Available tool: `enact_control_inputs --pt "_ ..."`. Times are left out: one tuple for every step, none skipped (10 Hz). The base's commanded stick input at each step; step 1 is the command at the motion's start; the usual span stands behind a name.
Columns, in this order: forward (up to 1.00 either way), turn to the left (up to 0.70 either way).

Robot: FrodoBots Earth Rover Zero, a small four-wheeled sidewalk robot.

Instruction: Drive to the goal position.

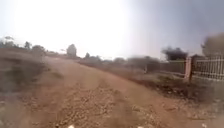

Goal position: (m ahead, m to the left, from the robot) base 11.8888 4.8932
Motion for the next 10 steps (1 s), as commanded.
enact_control_inputs --pt "0.70 0.00" --pt "0.70 0.00" --pt "0.70 0.00" --pt "0.70 0.00" --pt "0.70 0.00" --pt "0.64 0.06" --pt "0.54 0.18" --pt "0.45 0.27" --pt "0.45 0.27" --pt "0.45 0.27"
